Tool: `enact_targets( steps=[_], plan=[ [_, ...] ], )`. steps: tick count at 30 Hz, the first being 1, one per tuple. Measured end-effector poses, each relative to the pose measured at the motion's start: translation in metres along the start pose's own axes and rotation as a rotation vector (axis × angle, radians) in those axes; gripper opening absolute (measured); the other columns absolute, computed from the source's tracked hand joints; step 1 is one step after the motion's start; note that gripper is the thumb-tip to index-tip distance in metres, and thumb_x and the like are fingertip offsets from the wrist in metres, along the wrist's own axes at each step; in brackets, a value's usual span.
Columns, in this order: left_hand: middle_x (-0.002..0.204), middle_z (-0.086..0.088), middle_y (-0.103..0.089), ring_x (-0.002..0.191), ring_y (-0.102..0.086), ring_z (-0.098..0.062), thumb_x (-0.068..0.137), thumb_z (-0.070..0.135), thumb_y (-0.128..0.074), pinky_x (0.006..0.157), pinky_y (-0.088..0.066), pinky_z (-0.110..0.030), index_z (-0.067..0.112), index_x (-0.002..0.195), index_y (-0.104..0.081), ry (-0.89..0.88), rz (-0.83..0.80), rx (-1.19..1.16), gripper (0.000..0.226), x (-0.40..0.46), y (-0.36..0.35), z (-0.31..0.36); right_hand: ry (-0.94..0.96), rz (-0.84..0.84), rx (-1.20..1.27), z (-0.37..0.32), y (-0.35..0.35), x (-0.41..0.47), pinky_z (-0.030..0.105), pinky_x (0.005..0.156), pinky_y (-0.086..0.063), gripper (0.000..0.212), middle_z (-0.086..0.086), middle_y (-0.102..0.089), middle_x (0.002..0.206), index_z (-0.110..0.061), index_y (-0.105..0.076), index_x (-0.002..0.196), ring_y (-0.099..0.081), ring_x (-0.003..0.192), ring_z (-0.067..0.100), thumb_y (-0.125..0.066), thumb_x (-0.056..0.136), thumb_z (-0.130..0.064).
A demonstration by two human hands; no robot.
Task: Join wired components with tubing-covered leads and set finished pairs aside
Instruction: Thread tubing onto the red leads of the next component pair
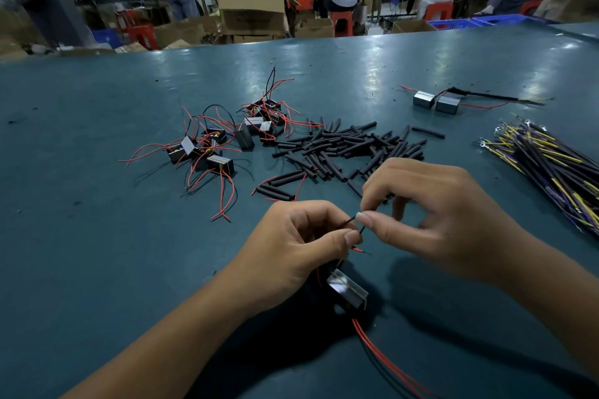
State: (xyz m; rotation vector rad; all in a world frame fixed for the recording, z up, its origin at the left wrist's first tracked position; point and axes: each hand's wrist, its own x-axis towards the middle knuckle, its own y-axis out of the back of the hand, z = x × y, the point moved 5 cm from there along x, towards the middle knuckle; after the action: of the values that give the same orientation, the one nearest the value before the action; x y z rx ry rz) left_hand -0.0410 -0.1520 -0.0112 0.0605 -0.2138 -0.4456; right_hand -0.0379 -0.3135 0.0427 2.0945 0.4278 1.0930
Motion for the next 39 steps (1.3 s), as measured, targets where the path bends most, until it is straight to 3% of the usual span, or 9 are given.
enact_targets(
  steps=[4, 8, 13, 19, 24, 28, 31, 35, 39],
  plan=[
    [0.068, 0.002, -0.063, 0.064, -0.055, -0.01, 0.086, 0.016, -0.069, 0.063, -0.045, -0.02, 0.01, 0.08, -0.071, -0.002, 0.018, -0.02, 0.009, 0.0, 0.001, 0.0, -0.29, -0.054, 0.292, 0.014, -0.008, -0.001, 0.033, 0.058, -0.055, 0.015, -0.009, -0.067, 0.076, -0.025, -0.065, 0.079, -0.064, 0.069, 0.009, -0.072, 0.086, -0.037],
    [0.068, 0.002, -0.065, 0.065, -0.057, -0.009, 0.085, 0.016, -0.068, 0.064, -0.046, -0.018, 0.008, 0.081, -0.071, 0.009, 0.048, -0.04, 0.009, 0.0, 0.003, 0.0, -0.448, -0.133, 0.54, 0.02, -0.011, -0.002, 0.025, 0.053, -0.053, 0.017, 0.003, -0.072, 0.071, -0.019, -0.069, 0.077, -0.066, 0.061, 0.011, -0.073, 0.084, -0.035],
    [0.071, -0.002, -0.065, 0.067, -0.058, -0.01, 0.086, 0.018, -0.07, 0.066, -0.046, -0.017, 0.002, 0.083, -0.07, 0.03, 0.057, -0.049, 0.017, 0.0, 0.004, 0.0, -0.426, -0.149, 0.534, 0.018, -0.006, -0.002, 0.024, 0.051, -0.052, 0.012, 0.001, -0.072, 0.072, -0.018, -0.069, 0.079, -0.066, 0.059, 0.007, -0.071, 0.09, -0.013],
    [0.072, -0.002, -0.066, 0.068, -0.059, -0.009, 0.086, 0.022, -0.069, 0.066, -0.047, -0.016, 0.001, 0.086, -0.071, 0.039, 0.051, -0.057, 0.021, -0.001, 0.004, 0.001, -0.444, -0.139, 0.522, 0.022, -0.01, -0.003, 0.023, 0.05, -0.051, 0.014, 0.002, -0.071, 0.07, -0.016, -0.068, 0.079, -0.063, 0.055, 0.006, -0.07, 0.091, -0.01],
    [0.07, 0.001, -0.068, 0.067, -0.057, -0.012, 0.088, 0.033, -0.066, 0.063, -0.044, -0.017, 0.008, 0.089, -0.074, 0.048, 0.059, -0.006, 0.026, -0.001, 0.004, 0.0, -0.315, -0.095, 0.335, 0.019, -0.005, -0.003, 0.022, 0.055, -0.049, 0.008, -0.005, -0.067, 0.073, -0.027, -0.065, 0.082, -0.061, 0.06, 0.011, -0.07, 0.087, -0.028],
    [0.063, 0.005, -0.065, 0.062, -0.054, -0.009, 0.088, 0.037, -0.065, 0.058, -0.04, -0.013, 0.012, 0.091, -0.079, 0.031, 0.074, 0.03, 0.029, -0.001, 0.005, 0.0, -0.194, -0.074, 0.255, 0.012, -0.002, -0.002, 0.039, 0.055, -0.047, 0.01, -0.007, -0.061, 0.071, -0.028, -0.062, 0.085, -0.055, 0.057, 0.02, -0.064, 0.087, -0.038],
    [0.061, 0.012, -0.061, 0.057, -0.051, -0.001, 0.09, 0.033, -0.064, 0.057, -0.039, -0.01, 0.009, 0.097, -0.079, 0.019, 0.062, -0.01, 0.029, 0.0, 0.003, 0.0, -0.11, -0.068, 0.206, 0.007, -0.002, -0.001, 0.031, 0.053, -0.045, 0.009, -0.009, -0.058, 0.07, -0.026, -0.063, 0.085, -0.053, 0.058, 0.015, -0.063, 0.09, -0.033],
    [0.06, 0.014, -0.049, 0.058, -0.042, -0.003, 0.092, 0.031, -0.064, 0.057, -0.035, -0.013, 0.023, 0.099, -0.08, 0.016, 0.049, 0.027, 0.019, 0.001, 0.001, 0.0, -0.036, -0.058, 0.098, 0.003, -0.003, 0.0, 0.014, 0.06, -0.04, 0.007, -0.016, -0.054, 0.074, -0.02, -0.064, 0.086, -0.052, 0.065, 0.005, -0.066, 0.092, -0.021],
    [0.06, 0.009, -0.049, 0.06, -0.045, -0.005, 0.09, 0.038, -0.059, 0.058, -0.035, -0.016, 0.037, 0.098, -0.079, -0.014, 0.025, 0.133, 0.021, 0.0, 0.001, 0.003, -0.036, -0.047, 0.063, 0.006, -0.002, 0.0, 0.011, 0.062, -0.037, 0.006, -0.017, -0.052, 0.075, -0.02, -0.064, 0.087, -0.05, 0.066, 0.003, -0.066, 0.093, -0.022]
  ],
)
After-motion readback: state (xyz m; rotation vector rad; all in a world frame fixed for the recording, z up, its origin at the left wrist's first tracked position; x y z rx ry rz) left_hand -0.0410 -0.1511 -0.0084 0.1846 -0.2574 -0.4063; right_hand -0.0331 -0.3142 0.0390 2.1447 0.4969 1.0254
